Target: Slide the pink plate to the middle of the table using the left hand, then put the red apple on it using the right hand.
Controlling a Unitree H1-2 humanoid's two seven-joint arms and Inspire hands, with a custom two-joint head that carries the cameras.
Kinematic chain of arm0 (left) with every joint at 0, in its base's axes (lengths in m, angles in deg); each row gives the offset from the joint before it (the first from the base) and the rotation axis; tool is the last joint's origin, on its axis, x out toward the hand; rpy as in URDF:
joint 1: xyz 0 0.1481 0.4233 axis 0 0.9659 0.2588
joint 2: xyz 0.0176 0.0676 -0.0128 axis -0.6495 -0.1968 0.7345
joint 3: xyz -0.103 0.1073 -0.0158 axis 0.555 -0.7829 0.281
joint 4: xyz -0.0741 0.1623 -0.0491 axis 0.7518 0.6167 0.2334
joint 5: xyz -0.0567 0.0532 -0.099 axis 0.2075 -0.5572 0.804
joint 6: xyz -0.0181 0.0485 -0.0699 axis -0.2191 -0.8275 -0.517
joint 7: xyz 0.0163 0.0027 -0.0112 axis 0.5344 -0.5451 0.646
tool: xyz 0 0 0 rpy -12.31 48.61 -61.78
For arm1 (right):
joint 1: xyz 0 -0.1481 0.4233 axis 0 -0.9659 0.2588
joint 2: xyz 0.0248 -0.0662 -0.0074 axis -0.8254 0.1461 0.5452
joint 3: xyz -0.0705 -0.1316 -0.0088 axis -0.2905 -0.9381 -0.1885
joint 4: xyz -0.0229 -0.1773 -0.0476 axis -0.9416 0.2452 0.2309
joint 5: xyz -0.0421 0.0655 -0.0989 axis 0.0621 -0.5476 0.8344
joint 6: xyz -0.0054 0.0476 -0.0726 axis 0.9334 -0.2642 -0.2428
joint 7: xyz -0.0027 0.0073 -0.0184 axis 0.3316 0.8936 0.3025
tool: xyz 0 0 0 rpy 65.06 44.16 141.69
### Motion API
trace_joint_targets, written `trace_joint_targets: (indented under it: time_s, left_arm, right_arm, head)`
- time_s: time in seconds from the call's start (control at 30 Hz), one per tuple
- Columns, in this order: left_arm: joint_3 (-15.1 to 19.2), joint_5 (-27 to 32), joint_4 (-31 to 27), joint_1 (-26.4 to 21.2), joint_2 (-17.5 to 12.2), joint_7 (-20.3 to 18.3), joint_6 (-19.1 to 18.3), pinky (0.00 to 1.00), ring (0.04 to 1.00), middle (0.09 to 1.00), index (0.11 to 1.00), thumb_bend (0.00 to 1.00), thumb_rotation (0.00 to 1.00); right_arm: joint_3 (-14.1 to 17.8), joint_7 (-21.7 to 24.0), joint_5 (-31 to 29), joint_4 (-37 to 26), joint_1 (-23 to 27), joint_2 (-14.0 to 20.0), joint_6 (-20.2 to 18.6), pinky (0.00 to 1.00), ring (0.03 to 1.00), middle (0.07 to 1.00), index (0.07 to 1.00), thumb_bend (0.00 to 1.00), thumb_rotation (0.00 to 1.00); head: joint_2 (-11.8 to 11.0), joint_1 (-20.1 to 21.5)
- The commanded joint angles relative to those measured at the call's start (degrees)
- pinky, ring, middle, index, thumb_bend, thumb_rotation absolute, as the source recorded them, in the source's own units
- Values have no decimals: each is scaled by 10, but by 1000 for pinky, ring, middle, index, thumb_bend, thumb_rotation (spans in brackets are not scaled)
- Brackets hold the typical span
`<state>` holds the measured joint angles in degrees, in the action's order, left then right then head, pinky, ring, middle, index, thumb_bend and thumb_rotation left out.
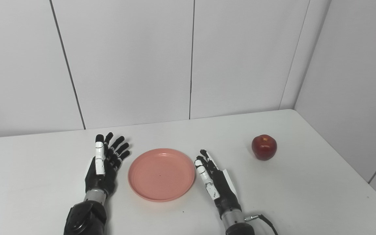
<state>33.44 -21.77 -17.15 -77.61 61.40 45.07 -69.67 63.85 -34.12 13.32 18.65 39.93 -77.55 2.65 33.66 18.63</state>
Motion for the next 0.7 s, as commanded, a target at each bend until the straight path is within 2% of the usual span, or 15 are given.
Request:
trace_joint_targets:
  time_s: [0.0,0.57,0.67]
  left_arm:
    - [7,0,37,19,-10,10,-33,866,864,893,956,702,954]
    - [12,11,59,18,-23,-10,-13,900,889,917,975,691,957]
    - [15,15,66,16,-23,-12,-9,909,893,916,975,685,950]
  right_arm:
    - [-12,6,-3,6,13,-15,6,940,878,902,942,740,1000]
    - [-18,-11,-2,31,18,-29,24,947,897,915,938,764,1000]
    - [-18,-21,2,37,19,-32,39,946,900,915,935,765,1000]
  head:
    - [-1,8]
    - [-16,48]
    - [-21,61]
